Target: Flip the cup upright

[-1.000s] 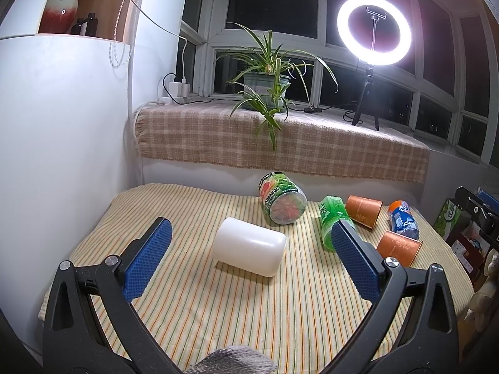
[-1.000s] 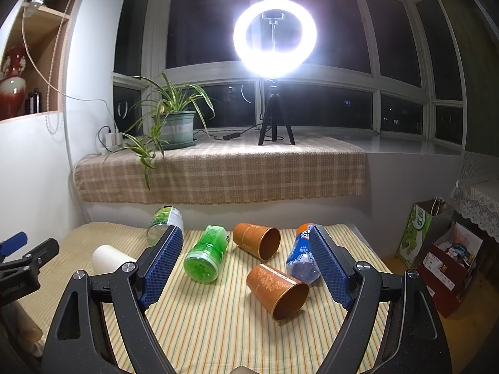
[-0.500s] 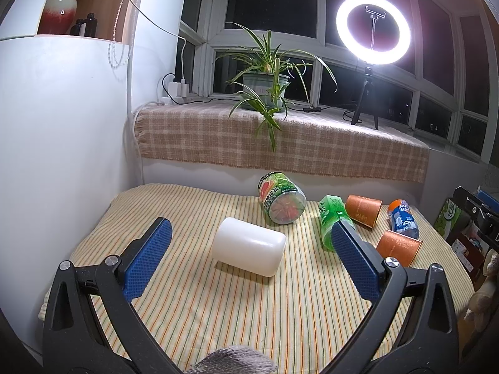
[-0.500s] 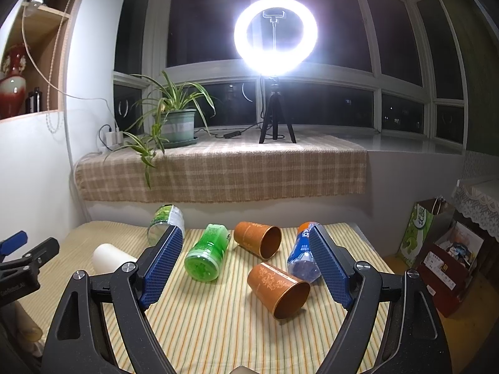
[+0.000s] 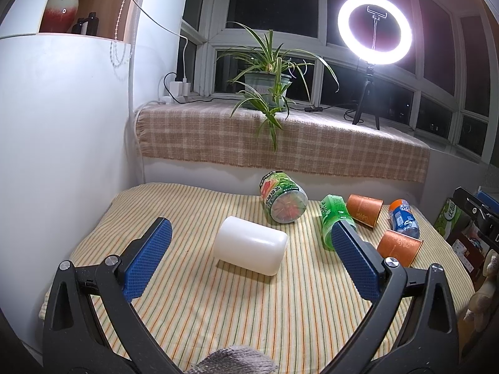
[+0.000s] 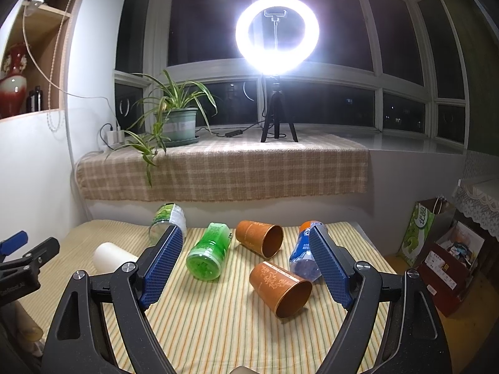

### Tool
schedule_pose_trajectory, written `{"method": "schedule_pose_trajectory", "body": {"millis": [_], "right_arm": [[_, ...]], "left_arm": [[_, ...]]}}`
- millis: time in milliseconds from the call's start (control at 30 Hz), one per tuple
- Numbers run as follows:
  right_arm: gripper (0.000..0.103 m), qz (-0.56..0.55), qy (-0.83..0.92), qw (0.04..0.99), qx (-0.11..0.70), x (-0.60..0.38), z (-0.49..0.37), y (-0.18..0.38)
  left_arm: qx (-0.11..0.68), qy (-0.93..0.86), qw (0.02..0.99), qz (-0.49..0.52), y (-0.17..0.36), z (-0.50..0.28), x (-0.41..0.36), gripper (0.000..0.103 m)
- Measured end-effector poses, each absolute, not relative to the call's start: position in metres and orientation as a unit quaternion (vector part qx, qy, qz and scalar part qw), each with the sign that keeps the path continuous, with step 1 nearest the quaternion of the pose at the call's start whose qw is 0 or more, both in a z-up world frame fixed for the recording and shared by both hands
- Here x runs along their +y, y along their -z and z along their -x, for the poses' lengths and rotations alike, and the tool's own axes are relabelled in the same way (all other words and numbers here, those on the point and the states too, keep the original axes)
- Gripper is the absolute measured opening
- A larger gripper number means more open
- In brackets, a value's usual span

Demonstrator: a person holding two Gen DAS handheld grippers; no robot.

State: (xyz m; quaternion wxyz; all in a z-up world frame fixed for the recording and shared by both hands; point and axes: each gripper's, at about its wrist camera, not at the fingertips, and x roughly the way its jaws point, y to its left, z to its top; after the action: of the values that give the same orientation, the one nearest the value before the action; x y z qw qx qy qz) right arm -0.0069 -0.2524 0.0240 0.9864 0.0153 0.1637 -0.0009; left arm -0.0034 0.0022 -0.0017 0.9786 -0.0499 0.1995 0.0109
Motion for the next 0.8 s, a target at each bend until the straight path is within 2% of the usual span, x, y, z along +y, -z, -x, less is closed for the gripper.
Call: {"method": "schedule_pose_trajectory", "body": {"millis": [800], "right_arm": [[0.083, -0.008, -0.038, 0.984, 0.174, -0.241, -0.002, -0.022]], "left_arm": [[0.21, -0.009, 0.977, 0.043, 0.005, 0.005, 0.011, 0.103]]}}
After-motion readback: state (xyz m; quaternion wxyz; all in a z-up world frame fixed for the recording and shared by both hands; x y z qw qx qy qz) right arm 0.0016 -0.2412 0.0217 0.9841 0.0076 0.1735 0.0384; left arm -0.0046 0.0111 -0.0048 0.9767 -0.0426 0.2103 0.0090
